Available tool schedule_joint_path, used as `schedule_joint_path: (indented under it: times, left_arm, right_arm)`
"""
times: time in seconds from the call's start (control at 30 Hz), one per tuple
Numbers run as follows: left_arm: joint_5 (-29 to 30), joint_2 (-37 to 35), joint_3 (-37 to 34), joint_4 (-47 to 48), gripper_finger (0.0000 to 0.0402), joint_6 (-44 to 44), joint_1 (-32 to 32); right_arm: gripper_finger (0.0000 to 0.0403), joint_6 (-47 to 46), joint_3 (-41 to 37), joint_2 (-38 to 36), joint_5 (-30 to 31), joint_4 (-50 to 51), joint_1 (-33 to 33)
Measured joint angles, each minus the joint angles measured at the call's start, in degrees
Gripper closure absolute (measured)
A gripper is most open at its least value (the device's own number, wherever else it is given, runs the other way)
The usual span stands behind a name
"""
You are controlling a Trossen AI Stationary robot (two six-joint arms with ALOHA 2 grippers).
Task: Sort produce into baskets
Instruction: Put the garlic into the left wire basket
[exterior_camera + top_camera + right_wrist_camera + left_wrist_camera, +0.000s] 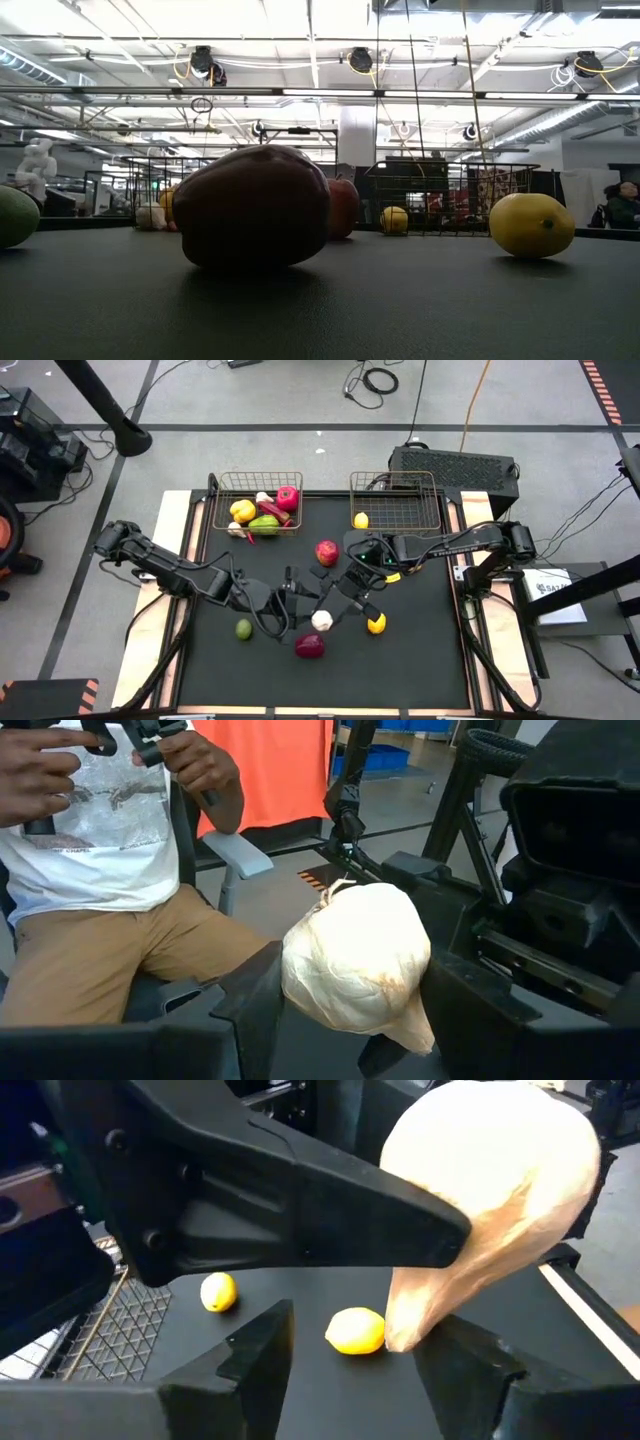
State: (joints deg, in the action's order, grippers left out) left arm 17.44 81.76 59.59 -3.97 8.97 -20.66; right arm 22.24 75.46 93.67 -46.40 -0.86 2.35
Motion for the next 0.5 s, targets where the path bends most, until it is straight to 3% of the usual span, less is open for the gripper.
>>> schedule_joint_path:
  times: [0.27, 0.5]
  left_arm:
    - [0.0, 0.0, 0.0, 0.2, 0.0267, 0.4, 0.0]
    - [-0.1, 0.0, 0.0, 0.4, 0.0277, 1.0, 0.0]
  right_arm:
    - [0.0195, 0.4, 0.0, 0.0, 0.2, -0.2, 0.0]
    - [0.0195, -0.1, 0.0, 0.0, 0.4, -0.2, 0.0]
